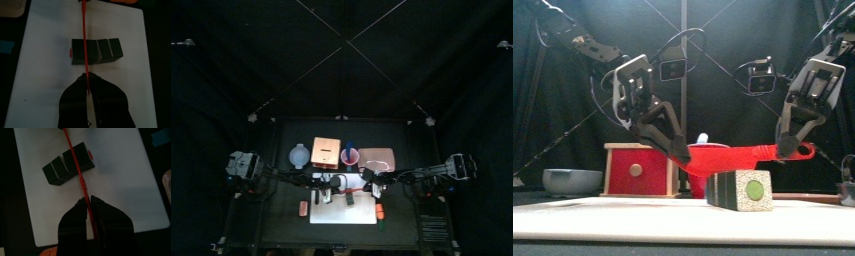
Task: Place sushi on board then cut the sushi with the knife then place the pieces on the plate
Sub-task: Cut the sushi into 4 pieces
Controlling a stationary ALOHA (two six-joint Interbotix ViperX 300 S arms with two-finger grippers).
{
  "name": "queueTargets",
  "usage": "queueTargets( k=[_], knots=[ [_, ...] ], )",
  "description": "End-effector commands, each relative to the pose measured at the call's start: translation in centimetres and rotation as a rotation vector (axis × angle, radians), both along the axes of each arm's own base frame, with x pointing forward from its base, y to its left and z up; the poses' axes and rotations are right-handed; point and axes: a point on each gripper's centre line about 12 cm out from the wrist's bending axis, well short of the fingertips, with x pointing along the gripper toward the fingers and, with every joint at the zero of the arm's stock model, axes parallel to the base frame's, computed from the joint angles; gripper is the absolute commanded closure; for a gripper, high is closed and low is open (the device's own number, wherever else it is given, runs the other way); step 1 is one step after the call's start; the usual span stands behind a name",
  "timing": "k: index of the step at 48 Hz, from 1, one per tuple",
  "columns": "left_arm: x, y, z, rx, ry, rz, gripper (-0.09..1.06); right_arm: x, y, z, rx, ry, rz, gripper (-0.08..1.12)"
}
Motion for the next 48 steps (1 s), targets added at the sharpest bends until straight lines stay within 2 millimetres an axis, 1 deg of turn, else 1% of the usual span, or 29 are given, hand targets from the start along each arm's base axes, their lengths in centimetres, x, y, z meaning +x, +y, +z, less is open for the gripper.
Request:
queueTargets(
  k=[1,11,15,30,39,48],
  knots=[
    [0.3,-1.0,0.4,-0.001,-0.015,-0.024,0.63,0.2,-0.9,0.1,0.004,-0.004,-0.038,0.75],
    [0.2,-0.8,-0.8,0.011,0.014,-0.028,0.63,0.8,-0.9,-1.0,0.000,0.029,-0.034,0.75],
    [0.3,-0.7,-0.9,0.021,0.017,-0.035,0.63,1.2,-1.1,-1.3,-0.006,0.038,-0.034,0.75],
    [0.4,1.1,-1.0,0.073,0.014,-0.039,0.63,2.1,-1.9,-2.1,-0.031,0.061,-0.031,0.75],
    [0.6,2.4,-1.0,0.094,0.013,-0.029,0.63,2.3,-3.0,-1.8,-0.046,0.054,-0.049,0.75],
    [0.6,3.1,-0.9,0.110,0.008,-0.028,0.63,2.5,-3.5,-1.2,-0.051,0.042,-0.056,0.75]
  ],
)
